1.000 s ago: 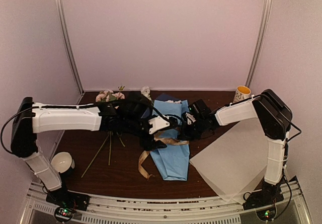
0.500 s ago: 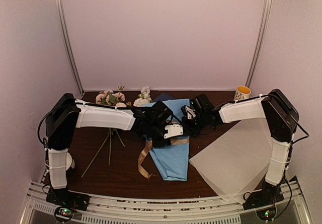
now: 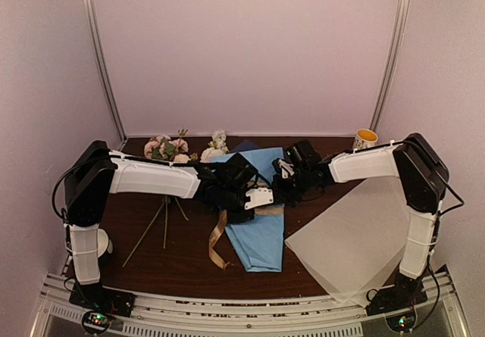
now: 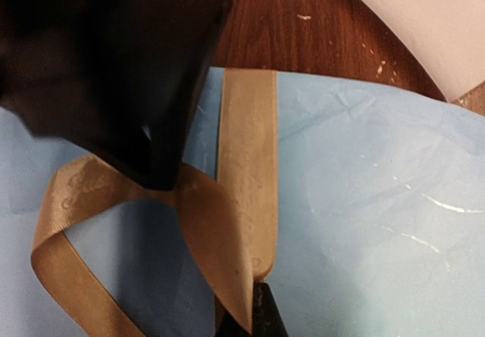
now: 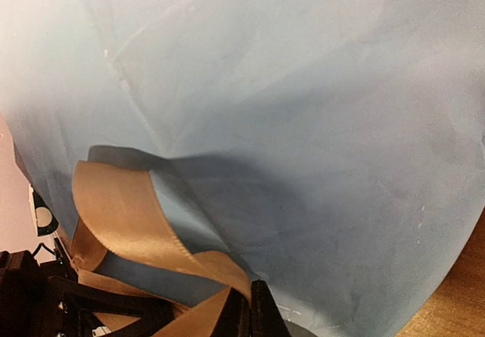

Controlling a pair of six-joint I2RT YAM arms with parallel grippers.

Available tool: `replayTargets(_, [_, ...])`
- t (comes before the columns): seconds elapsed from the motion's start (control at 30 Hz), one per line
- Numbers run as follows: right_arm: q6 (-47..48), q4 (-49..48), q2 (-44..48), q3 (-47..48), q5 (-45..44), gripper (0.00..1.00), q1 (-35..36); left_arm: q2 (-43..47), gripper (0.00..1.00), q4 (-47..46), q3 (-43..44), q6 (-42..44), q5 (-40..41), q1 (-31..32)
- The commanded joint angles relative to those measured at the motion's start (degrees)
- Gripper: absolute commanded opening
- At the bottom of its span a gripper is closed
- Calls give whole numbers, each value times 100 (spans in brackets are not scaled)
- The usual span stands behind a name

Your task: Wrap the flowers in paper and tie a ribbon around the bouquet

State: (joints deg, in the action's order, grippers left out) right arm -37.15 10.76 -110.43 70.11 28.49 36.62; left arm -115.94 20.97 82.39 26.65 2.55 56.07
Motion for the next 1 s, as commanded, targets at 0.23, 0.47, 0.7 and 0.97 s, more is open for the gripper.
replayTargets(0.23, [663,362,-213,414,553,14,90,1423,0,-1141,-1136,-391,-719,-135])
replayTargets(0.47, [1239,791,-220,424,804,27,115,1887,0,-1723,-1555,-800,-1382,-357])
replayTargets(0.7, [2180,1334,-15,407,1227,24,170,1774,0,-1869,-1647,-1163,-1519,-640])
replayTargets(0.97, [3289,2582,-12,962,1365,27,161,1533,0,-2008,-1612,-1414,-1609,-694])
